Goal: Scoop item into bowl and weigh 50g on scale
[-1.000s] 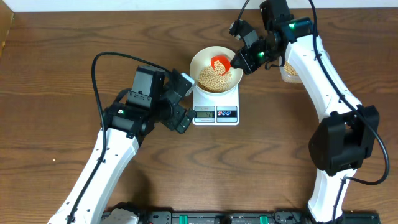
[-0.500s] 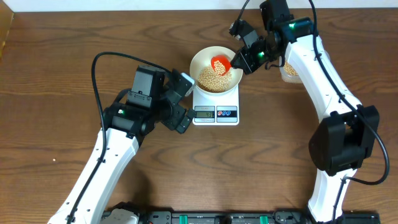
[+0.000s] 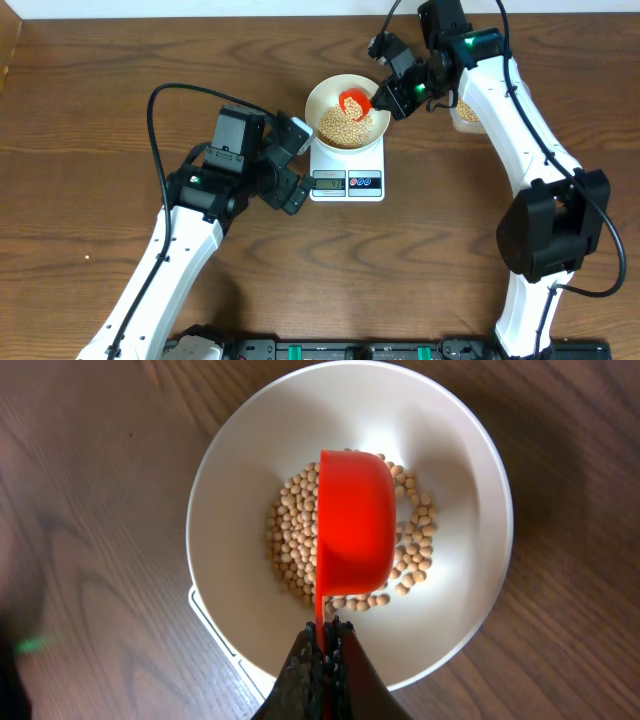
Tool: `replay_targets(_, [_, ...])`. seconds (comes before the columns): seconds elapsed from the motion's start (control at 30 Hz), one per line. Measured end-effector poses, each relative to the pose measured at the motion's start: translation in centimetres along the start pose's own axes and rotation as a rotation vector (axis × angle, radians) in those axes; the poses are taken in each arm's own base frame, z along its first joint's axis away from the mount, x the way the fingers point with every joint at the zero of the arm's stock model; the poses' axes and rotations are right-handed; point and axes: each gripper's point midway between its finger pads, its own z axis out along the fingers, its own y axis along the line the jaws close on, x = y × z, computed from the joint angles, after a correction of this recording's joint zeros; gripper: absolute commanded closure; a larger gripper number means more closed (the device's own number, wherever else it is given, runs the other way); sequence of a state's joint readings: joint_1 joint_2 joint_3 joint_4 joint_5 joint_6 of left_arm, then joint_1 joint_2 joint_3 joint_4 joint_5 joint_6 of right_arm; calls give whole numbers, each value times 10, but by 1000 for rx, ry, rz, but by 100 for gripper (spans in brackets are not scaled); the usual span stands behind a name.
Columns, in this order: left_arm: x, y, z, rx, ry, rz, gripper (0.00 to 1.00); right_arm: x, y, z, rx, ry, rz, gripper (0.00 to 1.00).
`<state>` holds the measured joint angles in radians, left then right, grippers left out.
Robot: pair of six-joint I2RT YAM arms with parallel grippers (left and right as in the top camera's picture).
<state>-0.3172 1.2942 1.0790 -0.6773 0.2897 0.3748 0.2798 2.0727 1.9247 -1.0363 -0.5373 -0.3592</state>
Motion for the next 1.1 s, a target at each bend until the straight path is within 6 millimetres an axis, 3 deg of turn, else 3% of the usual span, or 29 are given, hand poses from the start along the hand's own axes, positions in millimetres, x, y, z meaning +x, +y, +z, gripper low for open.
replay_targets(1.1, [0, 0, 0, 0, 0, 0, 4, 0, 0, 0, 1, 1, -47, 99])
